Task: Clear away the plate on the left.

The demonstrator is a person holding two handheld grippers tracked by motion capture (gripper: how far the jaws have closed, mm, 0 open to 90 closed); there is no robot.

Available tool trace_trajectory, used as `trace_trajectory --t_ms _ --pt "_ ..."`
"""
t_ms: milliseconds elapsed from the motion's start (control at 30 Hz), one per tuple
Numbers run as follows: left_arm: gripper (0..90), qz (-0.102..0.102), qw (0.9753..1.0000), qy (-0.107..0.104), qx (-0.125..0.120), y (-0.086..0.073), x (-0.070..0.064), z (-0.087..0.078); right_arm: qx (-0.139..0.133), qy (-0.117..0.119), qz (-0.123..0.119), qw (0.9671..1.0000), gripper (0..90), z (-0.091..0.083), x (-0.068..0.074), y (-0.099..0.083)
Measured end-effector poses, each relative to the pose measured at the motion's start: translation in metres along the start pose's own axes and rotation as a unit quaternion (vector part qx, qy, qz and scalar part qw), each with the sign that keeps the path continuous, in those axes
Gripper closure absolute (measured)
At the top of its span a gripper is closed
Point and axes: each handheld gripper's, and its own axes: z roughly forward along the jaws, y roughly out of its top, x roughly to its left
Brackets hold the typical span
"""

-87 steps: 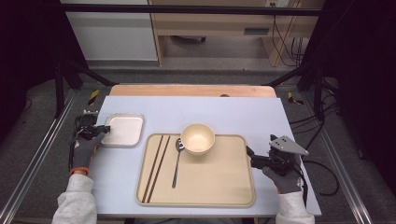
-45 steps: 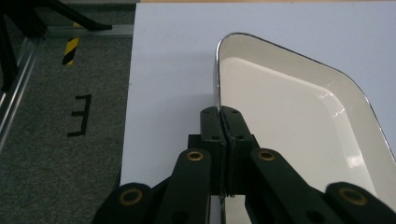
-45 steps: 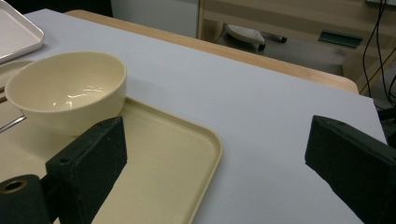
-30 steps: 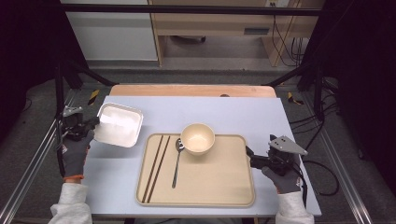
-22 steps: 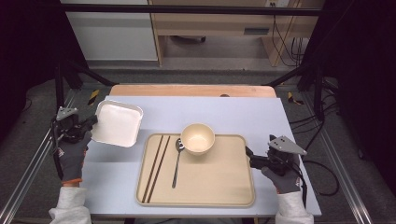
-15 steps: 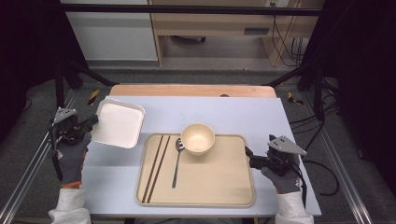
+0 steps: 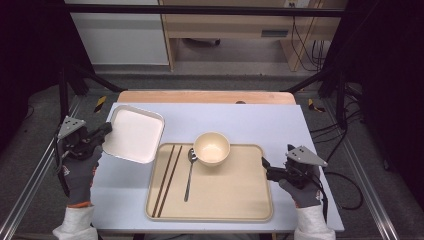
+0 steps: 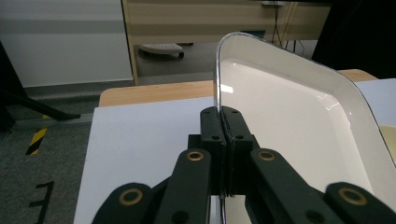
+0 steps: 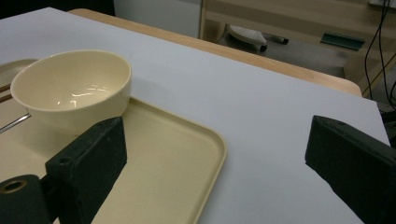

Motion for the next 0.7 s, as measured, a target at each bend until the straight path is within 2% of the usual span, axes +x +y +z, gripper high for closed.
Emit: trace_trajectory --t_ms 100,300,533,700 --pt "88.9 0.010 0.9999 -0.007 -0.003 0.002 -0.009 -0.001 -0.001 0.000 -0.001 1.0000 5.8 0.000 0.000 0.000" --pt "88.9 0.027 0.9988 -0.040 0.003 0.003 -0.031 -0.001 -0.002 0.000 -0.001 1.0000 5.8 -0.001 0.000 0.000" --pt "88.9 0.059 0.9962 -0.065 0.004 0.004 -0.059 -0.001 -0.004 -0.001 0.001 1.0000 5.8 -0.002 -0.001 0.001" --pt "89.0 0.069 0.9944 -0.080 0.007 0.004 -0.071 -0.001 -0.004 -0.002 0.001 1.0000 5.8 -0.002 -0.001 0.001"
